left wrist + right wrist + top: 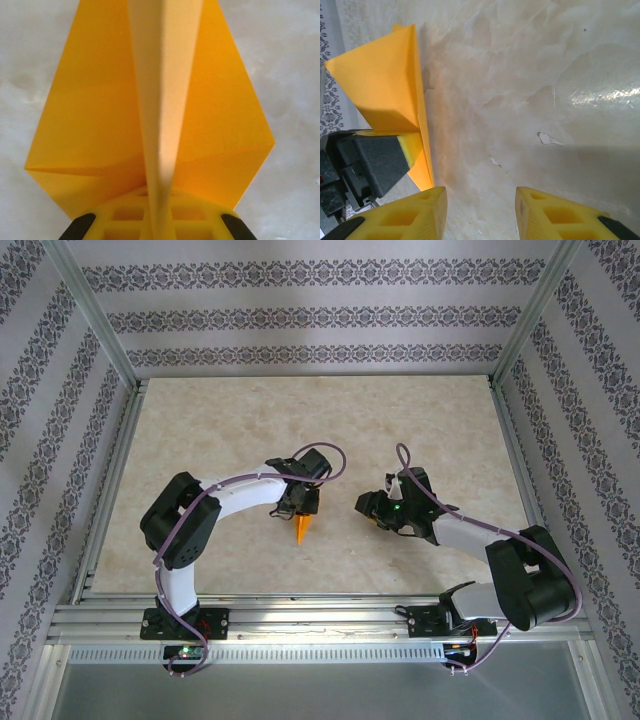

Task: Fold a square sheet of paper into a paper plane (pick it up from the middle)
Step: Move the paper plane to the center of the table.

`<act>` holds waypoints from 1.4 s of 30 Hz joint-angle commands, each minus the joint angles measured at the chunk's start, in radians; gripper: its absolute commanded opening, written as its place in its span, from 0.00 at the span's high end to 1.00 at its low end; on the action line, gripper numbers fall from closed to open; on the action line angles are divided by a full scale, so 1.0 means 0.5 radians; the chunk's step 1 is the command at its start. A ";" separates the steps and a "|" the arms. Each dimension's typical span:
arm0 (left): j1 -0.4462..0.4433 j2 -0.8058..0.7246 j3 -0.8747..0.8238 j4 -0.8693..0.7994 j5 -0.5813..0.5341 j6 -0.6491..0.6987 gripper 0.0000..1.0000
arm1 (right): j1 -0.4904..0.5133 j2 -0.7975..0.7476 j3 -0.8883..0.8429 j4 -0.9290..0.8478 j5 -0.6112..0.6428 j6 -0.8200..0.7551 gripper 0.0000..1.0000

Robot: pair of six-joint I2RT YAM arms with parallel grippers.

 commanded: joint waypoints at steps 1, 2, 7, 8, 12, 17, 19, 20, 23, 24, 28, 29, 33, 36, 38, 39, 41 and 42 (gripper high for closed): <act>-0.022 0.016 0.059 -0.165 -0.171 -0.021 0.92 | -0.013 0.003 -0.032 0.022 -0.018 -0.004 0.59; -0.022 0.028 0.068 -0.166 -0.160 -0.020 0.92 | -0.013 0.002 -0.032 0.021 -0.017 -0.004 0.59; -0.022 0.091 0.093 -0.156 -0.099 -0.035 0.91 | -0.015 0.002 -0.031 0.023 -0.020 0.001 0.59; -0.022 0.101 0.091 -0.143 -0.072 -0.033 0.90 | -0.013 0.002 -0.032 0.023 -0.023 0.004 0.59; -0.022 0.134 0.092 -0.126 -0.035 -0.034 0.89 | -0.012 -0.005 -0.034 0.020 -0.021 0.003 0.59; -0.022 0.142 0.097 -0.126 -0.038 -0.033 0.88 | -0.012 0.007 -0.029 0.023 -0.029 0.004 0.59; -0.022 0.147 0.101 -0.127 -0.032 -0.032 0.88 | -0.011 0.011 -0.027 0.023 -0.032 0.005 0.59; -0.022 0.153 0.104 -0.125 -0.029 -0.033 0.88 | -0.012 0.015 -0.029 0.028 -0.034 0.005 0.59; -0.022 0.178 0.113 -0.120 -0.016 -0.036 0.85 | -0.012 0.017 -0.028 0.030 -0.031 0.007 0.59; -0.022 0.189 0.116 -0.117 -0.008 -0.033 0.85 | -0.011 0.017 -0.029 0.032 -0.031 0.008 0.59; -0.022 0.235 0.134 -0.120 -0.001 -0.038 0.81 | -0.011 0.011 -0.027 0.027 -0.029 0.008 0.59; -0.022 0.246 0.137 -0.119 0.002 -0.042 0.81 | -0.012 0.008 -0.029 0.021 -0.031 0.005 0.59; -0.016 0.295 0.138 -0.111 0.005 -0.055 0.74 | -0.012 0.006 -0.023 0.014 -0.036 -0.002 0.59; -0.010 0.332 0.152 -0.108 0.007 -0.044 0.64 | -0.014 0.008 -0.023 0.016 -0.036 -0.005 0.59; -0.004 0.357 0.179 -0.118 -0.007 -0.042 0.63 | -0.015 0.002 -0.020 0.011 -0.040 -0.010 0.59; -0.001 0.367 0.192 -0.129 -0.016 -0.044 0.62 | -0.018 -0.005 -0.017 0.006 -0.042 -0.015 0.59; 0.005 0.389 0.219 -0.138 -0.033 -0.055 0.59 | -0.019 -0.023 -0.014 -0.010 -0.034 -0.018 0.59; 0.008 0.402 0.234 -0.139 -0.040 -0.054 0.59 | -0.022 -0.034 -0.014 -0.018 -0.031 -0.022 0.59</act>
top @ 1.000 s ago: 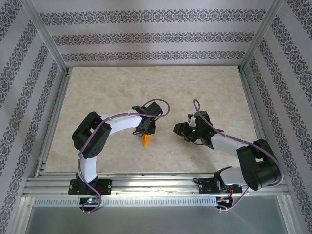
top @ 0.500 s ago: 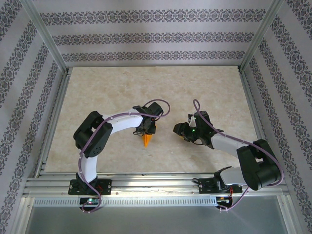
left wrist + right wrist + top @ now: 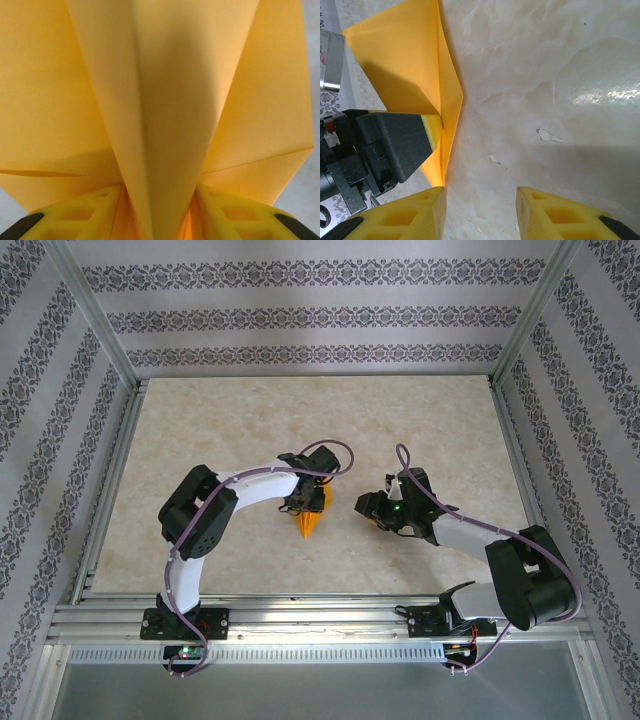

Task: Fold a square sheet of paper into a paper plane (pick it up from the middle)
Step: Move the paper plane to the center of the table.

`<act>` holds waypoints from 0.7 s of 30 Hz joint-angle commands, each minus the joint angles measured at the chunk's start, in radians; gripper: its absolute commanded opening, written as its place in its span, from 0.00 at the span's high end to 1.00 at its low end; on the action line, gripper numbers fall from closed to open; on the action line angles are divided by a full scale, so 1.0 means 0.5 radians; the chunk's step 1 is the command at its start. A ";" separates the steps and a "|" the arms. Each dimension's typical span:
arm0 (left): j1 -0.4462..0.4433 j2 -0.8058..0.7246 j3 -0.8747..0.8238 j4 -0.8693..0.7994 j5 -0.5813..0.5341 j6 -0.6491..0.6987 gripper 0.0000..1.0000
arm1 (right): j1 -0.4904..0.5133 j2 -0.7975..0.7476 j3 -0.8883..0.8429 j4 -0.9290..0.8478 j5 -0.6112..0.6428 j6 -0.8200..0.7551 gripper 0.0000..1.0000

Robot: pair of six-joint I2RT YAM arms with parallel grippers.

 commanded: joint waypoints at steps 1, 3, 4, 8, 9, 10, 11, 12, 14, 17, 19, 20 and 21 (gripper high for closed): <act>0.007 0.154 0.006 -0.067 -0.044 -0.023 0.58 | -0.022 -0.049 -0.009 -0.028 -0.012 -0.027 0.59; 0.010 0.172 0.043 -0.086 -0.069 -0.032 0.57 | -0.027 -0.075 -0.006 -0.051 -0.007 -0.034 0.59; 0.010 0.179 0.063 -0.097 -0.078 -0.035 0.56 | -0.030 -0.082 -0.004 -0.060 -0.006 -0.039 0.59; 0.010 0.157 0.130 -0.148 -0.106 -0.082 0.55 | -0.050 -0.126 0.009 -0.114 -0.008 -0.075 0.58; 0.010 0.130 0.128 -0.133 -0.099 -0.096 0.55 | -0.057 -0.150 0.015 -0.140 0.003 -0.088 0.59; 0.011 0.107 0.128 -0.129 -0.099 -0.111 0.55 | -0.061 -0.171 0.018 -0.161 0.010 -0.098 0.58; 0.011 0.083 0.126 -0.124 -0.093 -0.134 0.54 | -0.069 -0.197 0.026 -0.179 0.022 -0.108 0.58; 0.011 0.055 0.123 -0.112 -0.087 -0.144 0.54 | -0.077 -0.225 0.028 -0.197 0.029 -0.116 0.58; 0.013 0.008 0.108 -0.084 -0.091 -0.160 0.53 | -0.094 -0.276 0.031 -0.230 0.038 -0.124 0.58; 0.013 -0.054 0.090 -0.067 -0.105 -0.181 0.52 | -0.112 -0.352 0.034 -0.267 0.056 -0.130 0.58; 0.013 -0.094 0.085 -0.059 -0.106 -0.189 0.51 | -0.119 -0.403 0.034 -0.297 0.070 -0.144 0.58; 0.013 -0.121 0.073 -0.043 -0.105 -0.195 0.50 | -0.123 -0.435 0.034 -0.319 0.082 -0.164 0.57; 0.013 -0.152 0.060 -0.027 -0.108 -0.198 0.49 | -0.125 -0.467 0.031 -0.345 0.107 -0.188 0.57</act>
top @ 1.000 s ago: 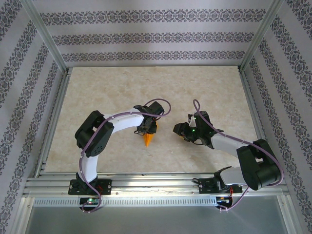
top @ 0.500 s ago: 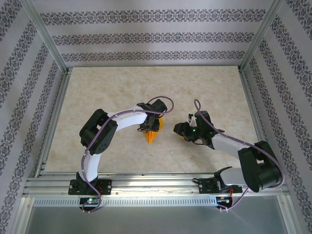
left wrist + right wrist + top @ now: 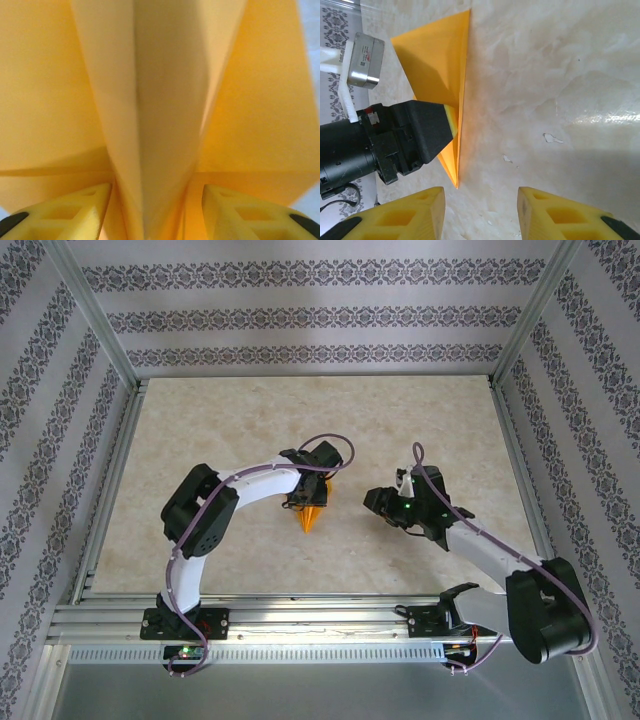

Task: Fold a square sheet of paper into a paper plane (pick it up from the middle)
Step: Move the paper plane to the center of the table, then reset both arms

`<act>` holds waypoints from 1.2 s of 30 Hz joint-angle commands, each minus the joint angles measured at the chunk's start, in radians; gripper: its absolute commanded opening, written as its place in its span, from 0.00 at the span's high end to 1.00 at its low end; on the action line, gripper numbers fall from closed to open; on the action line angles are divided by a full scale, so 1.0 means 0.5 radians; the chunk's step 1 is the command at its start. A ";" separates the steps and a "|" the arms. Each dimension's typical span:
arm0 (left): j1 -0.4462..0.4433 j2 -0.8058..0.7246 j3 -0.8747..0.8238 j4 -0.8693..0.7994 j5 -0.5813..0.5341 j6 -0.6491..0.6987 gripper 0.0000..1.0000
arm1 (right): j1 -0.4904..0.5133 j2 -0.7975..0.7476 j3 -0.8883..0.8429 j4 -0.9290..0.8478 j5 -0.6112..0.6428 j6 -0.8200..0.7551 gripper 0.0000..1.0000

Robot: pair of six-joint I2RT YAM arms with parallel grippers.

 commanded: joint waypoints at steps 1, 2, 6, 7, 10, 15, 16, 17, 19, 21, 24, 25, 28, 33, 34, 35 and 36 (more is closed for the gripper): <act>0.010 -0.173 -0.041 0.014 -0.051 -0.058 0.48 | -0.026 -0.108 0.031 -0.129 0.102 -0.102 0.57; 0.010 -0.202 -0.060 0.025 -0.063 -0.063 0.48 | -0.032 -0.142 0.031 -0.172 0.138 -0.119 0.56; 0.010 -0.300 -0.094 0.028 -0.098 -0.073 0.46 | -0.077 -0.267 0.033 -0.293 0.223 -0.177 0.54; 0.010 -0.319 -0.106 0.029 -0.105 -0.076 0.43 | -0.089 -0.292 0.036 -0.327 0.240 -0.192 0.54; 0.010 -0.428 -0.147 0.039 -0.154 -0.065 0.42 | -0.130 -0.384 0.115 -0.524 0.363 -0.315 0.52; 0.045 -0.816 -0.379 0.245 -0.356 0.122 0.33 | -0.139 -0.543 0.349 -0.870 1.032 -0.797 0.41; 0.066 -0.911 -0.437 0.295 -0.403 0.186 0.32 | -0.140 -0.566 0.340 -0.827 1.195 -0.897 0.35; 0.085 -0.993 -0.495 0.334 -0.465 0.227 0.29 | -0.141 -0.580 0.322 -0.771 1.304 -0.991 0.30; 0.154 -1.179 -0.682 0.470 -0.551 0.373 0.20 | -0.151 -0.560 0.229 -0.540 1.528 -1.218 0.17; 0.247 -1.356 -0.851 0.573 -0.623 0.469 0.11 | -0.168 -0.481 0.172 -0.340 1.661 -1.402 0.08; 0.461 -1.562 -1.079 0.715 -0.545 0.610 0.00 | -0.248 -0.324 0.145 -0.156 1.742 -1.403 0.02; 0.543 -1.624 -1.131 0.700 -0.536 0.617 0.00 | -0.284 -0.261 0.119 -0.061 1.708 -1.404 0.02; 0.800 -1.742 -1.245 0.678 -0.424 0.655 0.00 | -0.381 -0.141 0.062 0.153 1.549 -1.425 0.02; 1.087 -1.799 -1.394 0.769 -0.294 0.877 0.00 | -0.474 0.036 -0.108 0.756 1.392 -1.546 0.02; 1.127 -1.798 -1.425 0.817 -0.314 0.950 0.00 | -0.481 0.093 -0.147 0.899 1.342 -1.595 0.02; 1.163 -1.792 -1.453 0.874 -0.332 0.999 0.01 | -0.486 0.148 -0.183 1.044 1.297 -1.633 0.02; 1.211 -1.787 -1.486 0.922 -0.345 1.024 0.00 | -0.489 0.220 -0.206 1.187 1.230 -1.656 0.02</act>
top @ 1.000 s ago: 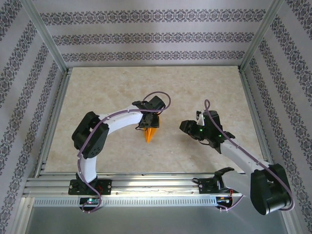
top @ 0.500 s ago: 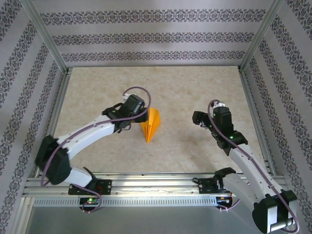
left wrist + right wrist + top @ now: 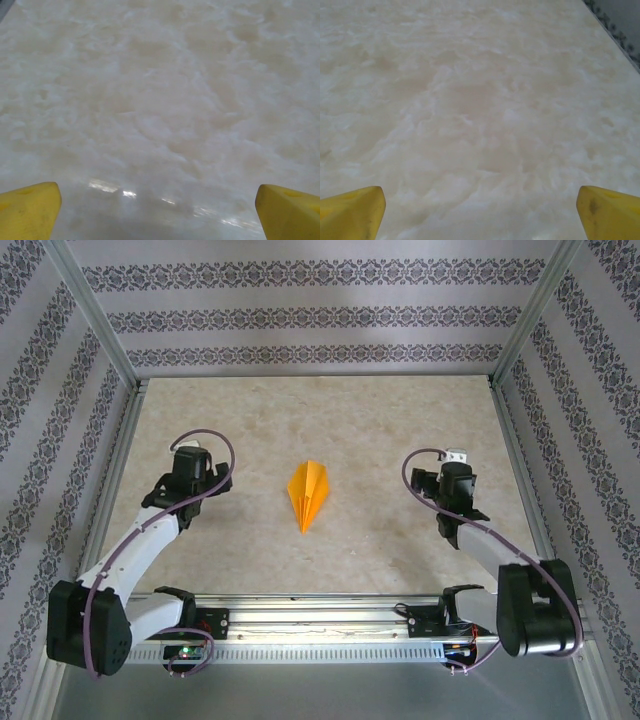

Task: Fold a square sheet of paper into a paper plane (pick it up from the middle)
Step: Reset both arms

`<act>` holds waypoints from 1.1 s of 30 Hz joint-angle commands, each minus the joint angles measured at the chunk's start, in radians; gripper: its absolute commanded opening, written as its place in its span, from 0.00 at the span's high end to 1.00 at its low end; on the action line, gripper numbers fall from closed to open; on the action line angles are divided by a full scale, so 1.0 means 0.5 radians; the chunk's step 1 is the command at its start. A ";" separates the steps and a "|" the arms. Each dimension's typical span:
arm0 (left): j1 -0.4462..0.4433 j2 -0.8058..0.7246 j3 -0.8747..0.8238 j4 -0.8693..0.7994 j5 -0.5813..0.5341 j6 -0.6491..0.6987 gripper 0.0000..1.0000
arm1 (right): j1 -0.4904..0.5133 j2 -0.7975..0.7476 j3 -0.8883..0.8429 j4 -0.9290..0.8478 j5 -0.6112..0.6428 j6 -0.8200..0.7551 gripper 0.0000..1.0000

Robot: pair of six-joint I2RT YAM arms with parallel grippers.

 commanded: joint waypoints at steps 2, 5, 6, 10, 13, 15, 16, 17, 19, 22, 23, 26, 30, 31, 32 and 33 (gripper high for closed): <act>0.170 -0.021 -0.104 0.288 -0.014 0.183 0.01 | -0.022 0.175 -0.020 0.597 -0.312 -0.224 0.02; 0.250 -0.021 -0.291 0.703 -0.009 0.254 0.01 | -0.059 0.373 -0.056 0.965 -0.526 -0.312 0.02; 0.262 -0.005 -0.369 0.881 0.012 0.323 0.00 | -0.109 0.457 -0.063 1.047 -0.624 -0.294 0.02; 0.294 0.169 -0.625 1.566 0.071 0.553 0.00 | -0.247 0.583 -0.084 1.175 -0.760 -0.150 0.02; 0.311 0.417 -0.705 1.987 0.203 0.604 0.01 | -0.170 0.653 -0.039 1.223 -0.458 -0.135 0.02; 0.314 0.514 -0.677 2.105 0.317 0.624 0.01 | -0.148 0.627 -0.031 1.167 -0.404 -0.150 0.02; 0.316 0.582 -0.667 2.215 0.357 0.625 0.00 | -0.148 0.638 -0.045 1.214 -0.399 -0.151 0.02; 0.320 0.648 -0.656 2.275 0.399 0.641 0.01 | -0.145 0.639 -0.045 1.218 -0.399 -0.150 0.02; 0.349 0.873 -0.655 2.425 0.501 0.639 0.01 | -0.129 0.639 -0.045 1.211 -0.380 -0.166 0.02; 0.367 0.878 -0.678 2.439 0.555 0.638 0.01 | -0.129 0.635 -0.045 1.210 -0.381 -0.171 0.02; 0.370 0.934 -0.687 2.540 0.499 0.610 0.01 | -0.131 0.635 -0.045 1.211 -0.378 -0.172 0.02; 0.359 0.904 -0.626 2.385 0.423 0.599 0.00 | -0.126 0.638 -0.042 1.206 -0.377 -0.173 0.02; 0.351 0.937 -0.671 2.521 0.446 0.618 0.01 | -0.126 0.641 -0.038 1.200 -0.378 -0.173 0.02; 0.351 0.959 -0.662 2.559 0.445 0.628 0.01 | -0.126 0.642 -0.038 1.200 -0.377 -0.173 0.02; 0.352 0.946 -0.647 2.518 0.451 0.628 0.01 | -0.126 0.641 -0.038 1.200 -0.379 -0.173 0.02; 0.354 0.936 -0.637 2.462 0.458 0.625 0.01 | -0.126 0.636 -0.041 1.203 -0.375 -0.176 0.02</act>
